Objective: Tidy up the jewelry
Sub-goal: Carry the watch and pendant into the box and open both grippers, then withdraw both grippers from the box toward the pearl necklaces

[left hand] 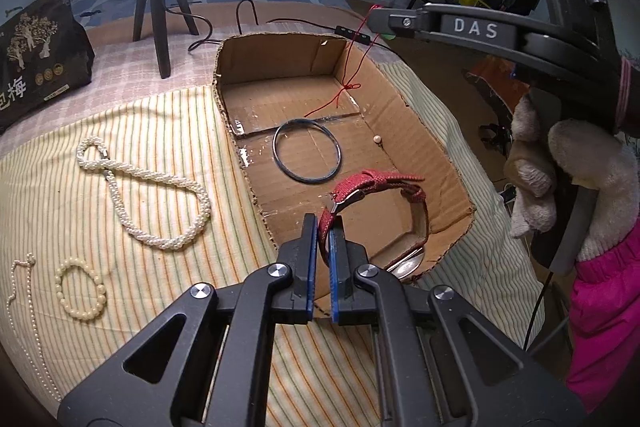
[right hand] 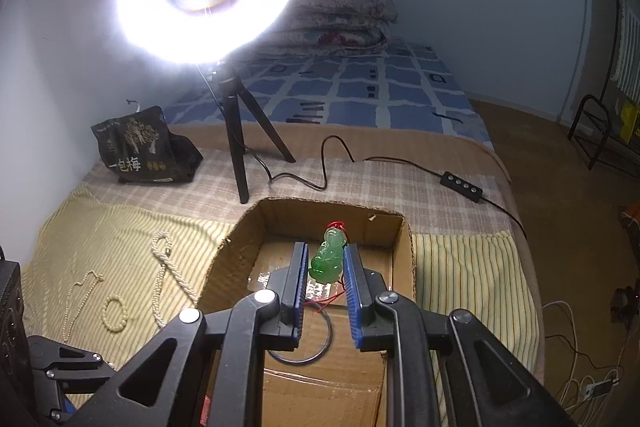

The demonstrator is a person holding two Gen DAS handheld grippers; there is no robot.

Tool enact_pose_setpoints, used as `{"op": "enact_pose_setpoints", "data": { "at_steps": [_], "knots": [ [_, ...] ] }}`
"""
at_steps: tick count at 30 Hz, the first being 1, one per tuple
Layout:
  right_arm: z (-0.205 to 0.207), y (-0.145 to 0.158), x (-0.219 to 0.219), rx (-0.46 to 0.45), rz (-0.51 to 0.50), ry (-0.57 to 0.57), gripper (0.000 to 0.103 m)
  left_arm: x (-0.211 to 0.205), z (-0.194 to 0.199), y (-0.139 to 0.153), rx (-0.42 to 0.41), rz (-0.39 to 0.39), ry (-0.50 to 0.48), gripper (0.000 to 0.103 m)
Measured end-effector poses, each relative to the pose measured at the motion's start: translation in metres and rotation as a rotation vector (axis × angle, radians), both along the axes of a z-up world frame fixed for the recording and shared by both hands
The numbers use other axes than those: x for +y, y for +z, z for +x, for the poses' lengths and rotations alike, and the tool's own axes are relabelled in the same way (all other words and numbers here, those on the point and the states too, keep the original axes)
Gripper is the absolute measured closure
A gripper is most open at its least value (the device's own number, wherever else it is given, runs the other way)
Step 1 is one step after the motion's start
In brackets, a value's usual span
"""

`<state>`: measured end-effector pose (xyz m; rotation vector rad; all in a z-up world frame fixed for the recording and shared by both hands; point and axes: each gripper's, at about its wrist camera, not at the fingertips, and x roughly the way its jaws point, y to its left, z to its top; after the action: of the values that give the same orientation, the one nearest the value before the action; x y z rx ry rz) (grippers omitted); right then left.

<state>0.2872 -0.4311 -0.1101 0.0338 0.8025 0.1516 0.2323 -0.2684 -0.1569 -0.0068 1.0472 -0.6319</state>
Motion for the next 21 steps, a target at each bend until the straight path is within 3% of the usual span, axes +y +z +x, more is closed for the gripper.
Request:
{"op": "enact_pose_setpoints", "data": {
  "at_steps": [2, 4, 6, 8, 13, 14, 15, 21],
  "knots": [
    [0.0, -0.001, 0.001, 0.001, -0.008, -0.007, 0.082, -0.002, 0.0, 0.0, -0.006, 0.01, -0.004, 0.1],
    [0.0, -0.001, 0.0, -0.005, -0.015, -0.018, 0.069, -0.004, 0.0, -0.001, -0.01, 0.017, -0.015, 0.098],
    [-0.002, 0.001, -0.003, -0.015, -0.015, -0.038, 0.06, -0.003, -0.002, 0.0, -0.013, 0.016, -0.02, 0.087],
    [-0.003, 0.001, -0.006, -0.02, -0.009, -0.053, 0.038, -0.003, -0.004, 0.0, -0.02, 0.016, -0.021, 0.077],
    [-0.008, 0.005, -0.011, -0.039, -0.009, -0.088, 0.017, 0.001, -0.007, 0.006, -0.05, 0.011, -0.017, 0.069],
    [-0.009, 0.005, -0.012, -0.041, -0.009, -0.094, 0.013, 0.003, -0.008, 0.007, -0.051, 0.008, -0.014, 0.058],
    [-0.011, 0.006, -0.013, -0.047, -0.013, -0.103, 0.012, 0.004, -0.009, 0.008, -0.055, 0.003, -0.01, 0.053],
    [-0.017, 0.01, -0.014, -0.06, -0.027, -0.123, 0.005, 0.012, -0.009, 0.01, -0.054, -0.002, 0.007, 0.053]
  ]
}}
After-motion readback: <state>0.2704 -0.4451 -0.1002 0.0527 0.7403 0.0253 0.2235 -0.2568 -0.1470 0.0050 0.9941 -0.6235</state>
